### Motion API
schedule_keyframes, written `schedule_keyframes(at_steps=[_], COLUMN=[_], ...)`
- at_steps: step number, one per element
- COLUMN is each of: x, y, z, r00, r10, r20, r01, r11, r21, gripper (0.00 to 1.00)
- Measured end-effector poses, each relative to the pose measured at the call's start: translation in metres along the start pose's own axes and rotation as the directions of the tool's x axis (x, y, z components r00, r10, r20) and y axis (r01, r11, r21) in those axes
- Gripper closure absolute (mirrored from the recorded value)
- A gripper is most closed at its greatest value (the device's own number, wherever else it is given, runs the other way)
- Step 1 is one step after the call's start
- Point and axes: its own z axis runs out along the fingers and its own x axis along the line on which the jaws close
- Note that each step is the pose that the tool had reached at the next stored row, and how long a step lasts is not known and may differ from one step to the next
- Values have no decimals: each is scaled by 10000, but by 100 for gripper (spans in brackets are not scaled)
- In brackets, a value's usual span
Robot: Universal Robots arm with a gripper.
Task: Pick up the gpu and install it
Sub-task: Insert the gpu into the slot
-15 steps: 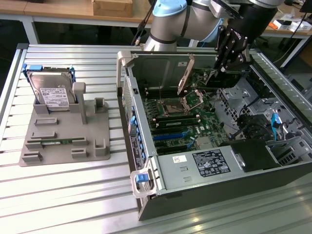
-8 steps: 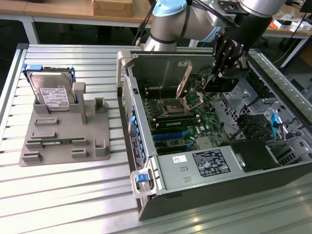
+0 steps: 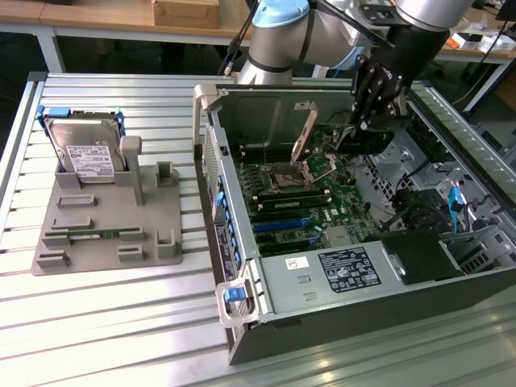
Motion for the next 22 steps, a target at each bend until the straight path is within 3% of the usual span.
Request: schedule_keyframes(at_steps=[22], x=[7], y=[8], z=[61], r00=[10000], r10=[0], r20=[1], r01=[0], r11=[10000], r21=[0], gripper=[75])
